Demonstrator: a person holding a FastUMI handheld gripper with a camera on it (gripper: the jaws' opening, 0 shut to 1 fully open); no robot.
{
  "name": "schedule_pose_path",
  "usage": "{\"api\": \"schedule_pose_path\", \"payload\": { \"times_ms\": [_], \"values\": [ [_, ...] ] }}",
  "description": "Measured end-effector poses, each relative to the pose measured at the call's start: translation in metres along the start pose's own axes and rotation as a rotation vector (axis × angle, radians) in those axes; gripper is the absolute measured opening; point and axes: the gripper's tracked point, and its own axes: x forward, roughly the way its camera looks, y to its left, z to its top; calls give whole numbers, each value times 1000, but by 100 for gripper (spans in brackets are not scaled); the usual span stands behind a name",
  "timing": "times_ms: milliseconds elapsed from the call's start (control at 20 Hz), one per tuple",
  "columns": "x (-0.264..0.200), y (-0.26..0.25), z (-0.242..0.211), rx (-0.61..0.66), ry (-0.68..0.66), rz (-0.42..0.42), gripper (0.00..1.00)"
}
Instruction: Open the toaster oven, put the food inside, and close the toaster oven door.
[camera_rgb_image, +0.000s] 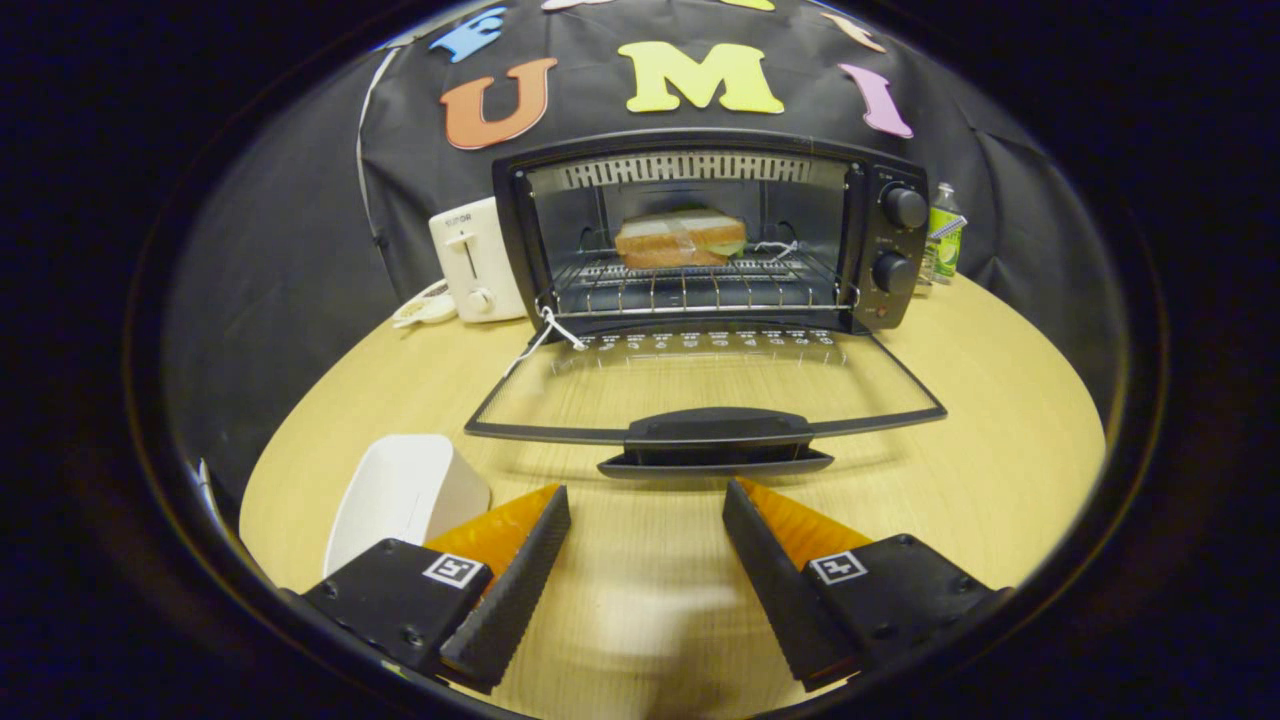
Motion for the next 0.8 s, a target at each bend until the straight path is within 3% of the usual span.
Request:
{"api": "schedule_pose_path", "payload": {
  "times_ms": [400,800],
  "values": [
    [0,-2,1,-51,-8,-32,100],
    [-12,1,14,-38,-105,-58,100]
  ]
}}
